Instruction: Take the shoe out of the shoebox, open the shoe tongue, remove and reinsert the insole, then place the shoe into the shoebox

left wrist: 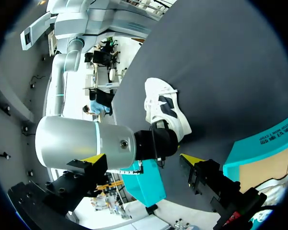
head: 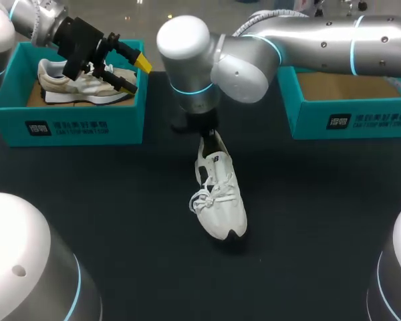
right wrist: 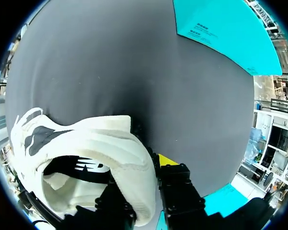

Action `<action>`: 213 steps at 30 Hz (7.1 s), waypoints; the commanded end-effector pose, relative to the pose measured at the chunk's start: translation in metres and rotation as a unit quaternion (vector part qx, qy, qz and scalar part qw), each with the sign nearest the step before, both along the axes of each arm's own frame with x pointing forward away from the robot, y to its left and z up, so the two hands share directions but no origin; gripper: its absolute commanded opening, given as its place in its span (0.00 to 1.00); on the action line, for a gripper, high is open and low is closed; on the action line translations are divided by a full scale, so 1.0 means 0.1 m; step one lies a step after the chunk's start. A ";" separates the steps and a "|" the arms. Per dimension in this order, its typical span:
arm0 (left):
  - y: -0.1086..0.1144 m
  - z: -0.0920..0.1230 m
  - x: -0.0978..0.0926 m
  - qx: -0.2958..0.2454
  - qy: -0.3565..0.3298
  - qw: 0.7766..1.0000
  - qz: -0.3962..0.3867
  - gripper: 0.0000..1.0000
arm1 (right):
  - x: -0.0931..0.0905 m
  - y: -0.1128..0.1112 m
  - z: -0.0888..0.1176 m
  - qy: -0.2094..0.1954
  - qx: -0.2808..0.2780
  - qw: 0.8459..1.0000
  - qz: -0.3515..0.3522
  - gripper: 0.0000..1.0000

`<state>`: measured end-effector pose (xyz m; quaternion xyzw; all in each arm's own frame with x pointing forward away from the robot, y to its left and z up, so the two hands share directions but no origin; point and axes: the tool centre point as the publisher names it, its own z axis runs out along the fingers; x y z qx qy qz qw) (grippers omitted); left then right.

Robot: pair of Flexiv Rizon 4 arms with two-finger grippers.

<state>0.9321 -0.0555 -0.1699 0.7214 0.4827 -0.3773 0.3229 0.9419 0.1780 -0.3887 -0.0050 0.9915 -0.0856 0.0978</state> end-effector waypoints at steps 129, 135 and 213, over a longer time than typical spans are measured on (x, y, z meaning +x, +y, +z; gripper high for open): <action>0.01 0.01 0.00 0.002 0.000 1.000 0.000 1.00 | 1.35 -3.86 2.19 -0.019 -0.066 0.997 -0.038 0.00; 0.01 0.01 0.00 0.002 0.000 1.000 0.000 1.00 | 1.56 -4.48 2.10 0.004 -0.083 0.995 -0.051 0.00; 0.01 0.01 0.00 0.002 0.000 1.000 0.000 1.00 | 1.18 -5.40 1.94 -0.043 -0.061 0.472 -0.878 0.00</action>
